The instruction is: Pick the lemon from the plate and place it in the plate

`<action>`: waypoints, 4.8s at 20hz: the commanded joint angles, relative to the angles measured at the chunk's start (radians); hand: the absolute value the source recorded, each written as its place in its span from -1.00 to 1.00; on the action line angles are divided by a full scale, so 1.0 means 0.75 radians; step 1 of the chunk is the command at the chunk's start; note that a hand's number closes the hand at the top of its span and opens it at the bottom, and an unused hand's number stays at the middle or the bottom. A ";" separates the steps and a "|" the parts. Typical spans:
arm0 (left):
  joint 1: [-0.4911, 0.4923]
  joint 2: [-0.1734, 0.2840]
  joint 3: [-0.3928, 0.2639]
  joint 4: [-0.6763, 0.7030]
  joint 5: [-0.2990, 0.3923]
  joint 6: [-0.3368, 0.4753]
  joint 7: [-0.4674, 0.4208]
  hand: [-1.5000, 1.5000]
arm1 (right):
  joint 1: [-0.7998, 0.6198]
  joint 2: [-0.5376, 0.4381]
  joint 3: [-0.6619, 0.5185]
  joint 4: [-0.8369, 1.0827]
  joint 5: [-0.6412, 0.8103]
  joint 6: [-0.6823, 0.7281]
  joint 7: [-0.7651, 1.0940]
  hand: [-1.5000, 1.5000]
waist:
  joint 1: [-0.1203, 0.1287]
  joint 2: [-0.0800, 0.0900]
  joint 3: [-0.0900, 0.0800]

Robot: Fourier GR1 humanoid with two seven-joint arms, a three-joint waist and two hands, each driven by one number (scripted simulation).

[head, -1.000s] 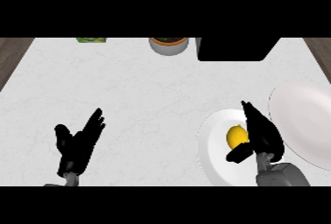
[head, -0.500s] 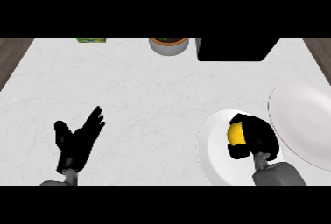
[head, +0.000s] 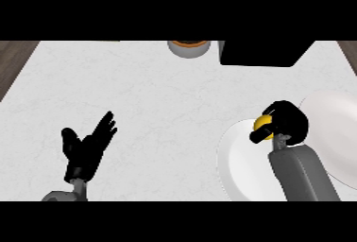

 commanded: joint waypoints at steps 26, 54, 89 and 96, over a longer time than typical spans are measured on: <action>-0.034 -0.039 -0.049 -0.013 -0.025 0.011 0.037 0.00 | -0.505 -0.047 -0.695 0.202 1.323 -0.845 0.718 1.00 | 0.032 0.013 0.004; 0.044 -0.018 0.019 0.005 -0.034 0.037 0.019 0.00 | -0.223 -0.125 -1.418 0.603 0.734 -1.245 0.130 -1.00 | -0.048 -0.018 0.005; 0.122 -0.063 0.024 -0.043 -0.076 0.005 -0.013 0.00 | 0.692 0.180 -0.246 -0.296 -0.039 -1.964 -0.166 -1.00 | -0.048 -0.021 -0.003; -0.003 -0.059 0.062 -0.001 -0.066 0.000 0.060 0.00 | 0.848 0.180 -0.097 -0.292 0.107 -2.041 0.054 -1.00 | -0.061 -0.020 -0.003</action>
